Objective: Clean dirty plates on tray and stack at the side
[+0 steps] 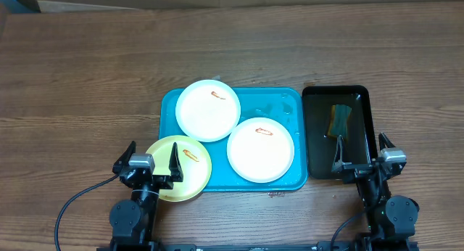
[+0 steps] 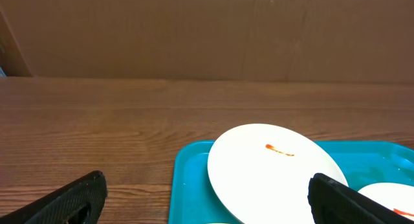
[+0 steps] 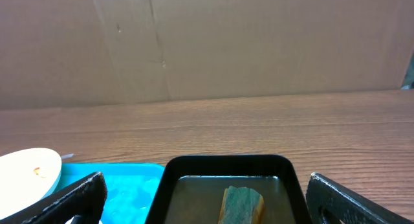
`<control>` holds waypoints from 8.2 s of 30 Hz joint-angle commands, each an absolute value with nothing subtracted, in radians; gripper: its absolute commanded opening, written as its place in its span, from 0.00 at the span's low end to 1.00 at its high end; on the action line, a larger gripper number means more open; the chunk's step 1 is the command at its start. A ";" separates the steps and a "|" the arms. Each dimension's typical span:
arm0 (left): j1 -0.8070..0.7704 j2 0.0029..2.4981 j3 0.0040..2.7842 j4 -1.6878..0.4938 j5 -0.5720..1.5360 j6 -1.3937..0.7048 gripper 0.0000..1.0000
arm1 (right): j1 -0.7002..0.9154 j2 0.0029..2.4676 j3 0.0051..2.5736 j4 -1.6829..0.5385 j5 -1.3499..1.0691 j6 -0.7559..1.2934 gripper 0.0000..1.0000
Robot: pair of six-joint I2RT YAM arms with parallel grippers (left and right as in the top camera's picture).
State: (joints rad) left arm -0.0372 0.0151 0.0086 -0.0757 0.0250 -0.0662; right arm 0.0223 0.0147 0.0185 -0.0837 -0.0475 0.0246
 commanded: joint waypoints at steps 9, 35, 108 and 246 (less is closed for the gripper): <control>-0.030 0.004 0.005 -0.078 0.016 -0.040 1.00 | 0.029 0.003 0.008 -0.081 -0.046 0.019 1.00; -0.033 0.312 0.448 -0.252 0.219 -0.098 1.00 | 0.026 0.229 0.400 -0.289 -0.046 0.150 1.00; -0.610 1.624 0.892 -0.708 0.176 -0.812 0.33 | 0.025 1.798 1.346 -1.045 0.007 0.288 0.88; -0.590 1.685 1.010 -0.743 0.045 -0.633 0.41 | 0.005 1.796 1.106 -0.814 0.039 0.285 0.64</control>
State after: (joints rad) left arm -0.5877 1.6722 1.0233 -0.7502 0.0513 -0.6228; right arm 0.0128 1.8023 1.1095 -0.8227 0.0479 0.2771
